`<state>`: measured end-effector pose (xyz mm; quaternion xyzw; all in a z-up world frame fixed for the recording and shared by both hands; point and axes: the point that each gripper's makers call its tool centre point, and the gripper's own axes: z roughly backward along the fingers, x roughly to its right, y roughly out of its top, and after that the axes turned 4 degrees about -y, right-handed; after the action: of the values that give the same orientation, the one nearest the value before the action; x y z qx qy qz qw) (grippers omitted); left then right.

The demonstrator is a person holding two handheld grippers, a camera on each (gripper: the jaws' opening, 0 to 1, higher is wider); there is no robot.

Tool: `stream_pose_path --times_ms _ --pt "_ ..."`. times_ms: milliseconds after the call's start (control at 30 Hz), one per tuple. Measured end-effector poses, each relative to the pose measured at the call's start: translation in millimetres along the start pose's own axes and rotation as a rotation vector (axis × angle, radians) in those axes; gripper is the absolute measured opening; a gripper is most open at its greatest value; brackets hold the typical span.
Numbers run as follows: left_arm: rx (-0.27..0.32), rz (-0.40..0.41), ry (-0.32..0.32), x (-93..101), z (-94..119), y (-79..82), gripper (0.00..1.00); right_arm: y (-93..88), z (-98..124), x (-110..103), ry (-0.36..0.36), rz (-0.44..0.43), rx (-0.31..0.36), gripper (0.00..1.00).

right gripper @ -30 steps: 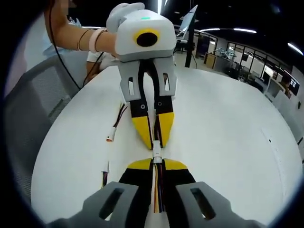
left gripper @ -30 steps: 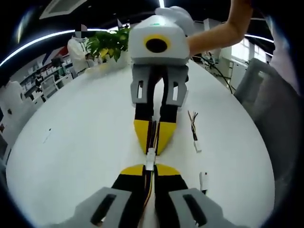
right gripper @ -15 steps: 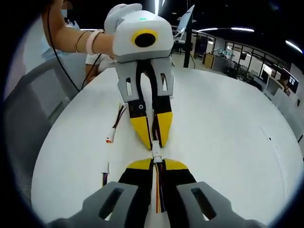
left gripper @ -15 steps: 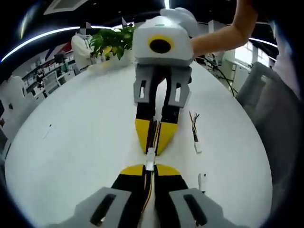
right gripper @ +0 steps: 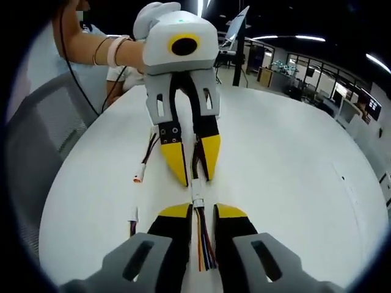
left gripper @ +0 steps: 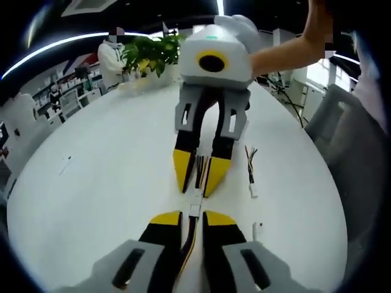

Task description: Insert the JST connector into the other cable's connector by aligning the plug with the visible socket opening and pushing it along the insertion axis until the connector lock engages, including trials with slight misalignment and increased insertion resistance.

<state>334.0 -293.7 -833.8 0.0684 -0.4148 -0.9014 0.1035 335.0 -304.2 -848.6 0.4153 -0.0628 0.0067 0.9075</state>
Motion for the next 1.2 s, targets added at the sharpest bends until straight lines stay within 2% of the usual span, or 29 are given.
stream_pose_path --times_ms 267,900,1200 --pt "-0.006 -0.015 0.037 -2.9 7 2.5 0.12 4.8 9 1 -0.018 0.001 0.010 0.12" --pt "0.002 -0.051 0.107 1.5 29 19.2 0.12 30.5 34 -5 -0.062 0.051 0.048 0.14" --pt "-0.011 -0.066 0.088 15.1 34 20.0 0.12 34.7 46 -14 -0.059 0.074 0.051 0.14"
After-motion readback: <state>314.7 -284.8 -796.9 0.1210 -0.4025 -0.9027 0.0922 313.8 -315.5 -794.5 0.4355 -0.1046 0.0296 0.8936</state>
